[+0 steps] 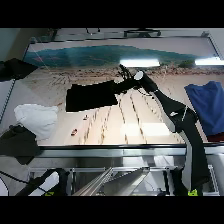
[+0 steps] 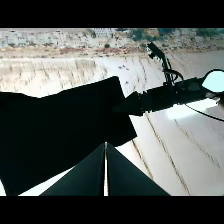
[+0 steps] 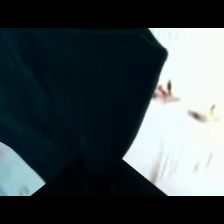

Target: Fold the shirts.

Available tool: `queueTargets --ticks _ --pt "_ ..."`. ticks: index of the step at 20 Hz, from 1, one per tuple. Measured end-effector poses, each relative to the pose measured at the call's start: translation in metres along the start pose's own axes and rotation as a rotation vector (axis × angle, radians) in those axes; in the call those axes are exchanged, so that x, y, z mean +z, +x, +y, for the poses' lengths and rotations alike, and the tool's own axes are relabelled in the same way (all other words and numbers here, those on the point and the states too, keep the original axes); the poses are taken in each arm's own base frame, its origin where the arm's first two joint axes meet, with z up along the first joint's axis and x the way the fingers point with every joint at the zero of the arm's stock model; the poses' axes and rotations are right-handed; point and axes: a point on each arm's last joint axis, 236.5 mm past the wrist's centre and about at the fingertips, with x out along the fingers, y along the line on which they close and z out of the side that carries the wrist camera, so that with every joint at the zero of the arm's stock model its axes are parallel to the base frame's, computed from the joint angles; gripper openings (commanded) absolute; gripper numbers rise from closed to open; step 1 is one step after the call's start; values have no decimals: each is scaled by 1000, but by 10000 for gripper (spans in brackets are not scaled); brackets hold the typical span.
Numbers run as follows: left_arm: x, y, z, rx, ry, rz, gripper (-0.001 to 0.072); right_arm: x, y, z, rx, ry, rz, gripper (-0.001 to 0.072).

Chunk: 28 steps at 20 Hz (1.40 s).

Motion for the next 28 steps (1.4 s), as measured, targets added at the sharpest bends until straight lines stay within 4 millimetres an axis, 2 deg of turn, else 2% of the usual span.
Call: queueTargets --ticks 2,4,5,7,9,11,12,14,15,16,18,21,24,26,28 --pt "0 0 0 -1 0 1 23 26 -25 14 7 -19 -83 15" --pt "-1 0 0 -2 0 4 23 59 -69 14 -17 -6 -188 15" --pt "-1 0 0 -2 0 4 23 78 -101 13 -33 10 -249 15" --pt "-2 0 -1 -4 -1 7 23 108 -174 -2 -83 62 -360 15" --pt "-3 0 -2 -7 -1 15 23 124 -258 -30 -157 128 -459 16" --pt "-5 0 -2 -9 -1 22 23 125 -347 -60 -234 206 -555 16" --pt "-6 0 -3 -11 -1 25 23 119 -387 -75 -272 249 -593 15" --pt "-7 0 -3 -13 -1 30 23 89 -461 -108 -372 356 -632 15" --pt "-8 0 -3 -14 -1 34 23 67 -488 -124 -430 423 -627 15" --pt "-8 0 -3 -14 -1 34 23 40 -511 -142 -500 501 -611 15" --pt "-8 0 -3 -15 -1 35 23 -27 -550 -174 -647 676 -566 15" --pt "-9 0 -4 -16 -2 36 23 -119 -575 -201 -776 899 -522 16" --pt "-9 0 -4 -17 -2 39 23 -202 -578 -226 -837 1084 -498 16" --pt "-10 0 -4 -19 -3 42 23 -243 -572 -240 -854 1150 -465 20" --pt "-10 0 -5 -19 -6 42 23 -274 -566 -252 -863 1181 -431 26"
